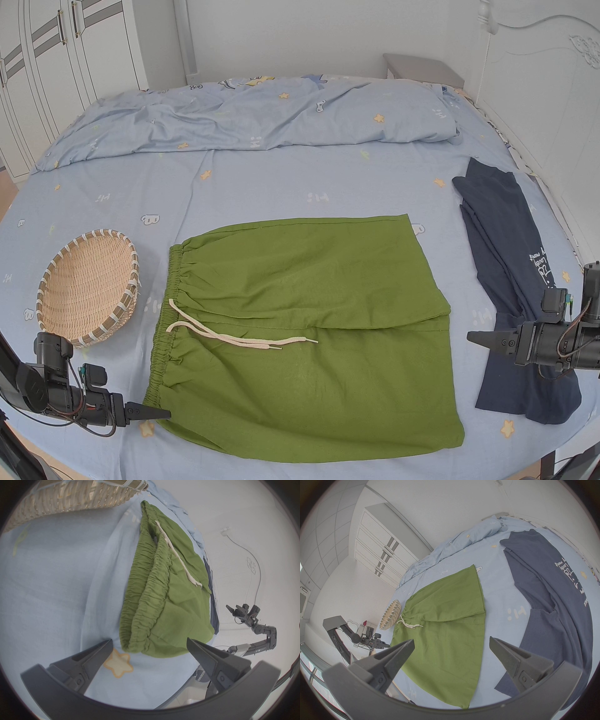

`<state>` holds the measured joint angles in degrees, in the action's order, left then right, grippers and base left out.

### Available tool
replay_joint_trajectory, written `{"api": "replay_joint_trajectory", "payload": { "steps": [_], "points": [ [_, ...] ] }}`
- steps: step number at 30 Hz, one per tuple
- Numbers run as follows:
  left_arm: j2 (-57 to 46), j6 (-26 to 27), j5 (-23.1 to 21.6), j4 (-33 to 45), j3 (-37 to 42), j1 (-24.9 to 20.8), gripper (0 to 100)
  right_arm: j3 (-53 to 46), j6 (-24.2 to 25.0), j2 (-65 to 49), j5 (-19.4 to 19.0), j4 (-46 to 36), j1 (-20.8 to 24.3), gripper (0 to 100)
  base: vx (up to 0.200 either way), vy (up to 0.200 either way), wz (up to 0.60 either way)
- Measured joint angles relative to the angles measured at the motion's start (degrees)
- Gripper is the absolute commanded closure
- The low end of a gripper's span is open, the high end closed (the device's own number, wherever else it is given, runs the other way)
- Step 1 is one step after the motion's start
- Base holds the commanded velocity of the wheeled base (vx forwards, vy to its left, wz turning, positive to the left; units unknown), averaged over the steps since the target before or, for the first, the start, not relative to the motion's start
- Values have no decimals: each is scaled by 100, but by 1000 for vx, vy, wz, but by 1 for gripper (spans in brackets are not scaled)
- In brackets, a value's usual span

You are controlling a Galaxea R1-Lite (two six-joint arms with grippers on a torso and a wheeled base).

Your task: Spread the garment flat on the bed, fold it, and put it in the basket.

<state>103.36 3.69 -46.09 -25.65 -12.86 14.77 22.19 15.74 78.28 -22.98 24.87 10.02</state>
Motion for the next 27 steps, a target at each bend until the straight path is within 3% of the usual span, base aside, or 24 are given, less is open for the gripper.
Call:
{"api": "replay_joint_trajectory", "payload": {
  "steps": [5,11,12,27],
  "points": [
    [113,-572,-9,-152,-213,-128,0,-4,-1,0,2,0,-7,0,0,0,0],
    [168,-691,-54,-445,-257,-238,0,-11,-1,15,-1,0,-33,0,0,0,0],
    [177,-691,-57,-453,-251,-244,100,-13,-1,20,0,-2,-35,0,0,0,0],
    [143,-673,-163,-493,118,10,100,-361,0,44,-12,1,-16,0,0,0,0]
  ]
}}
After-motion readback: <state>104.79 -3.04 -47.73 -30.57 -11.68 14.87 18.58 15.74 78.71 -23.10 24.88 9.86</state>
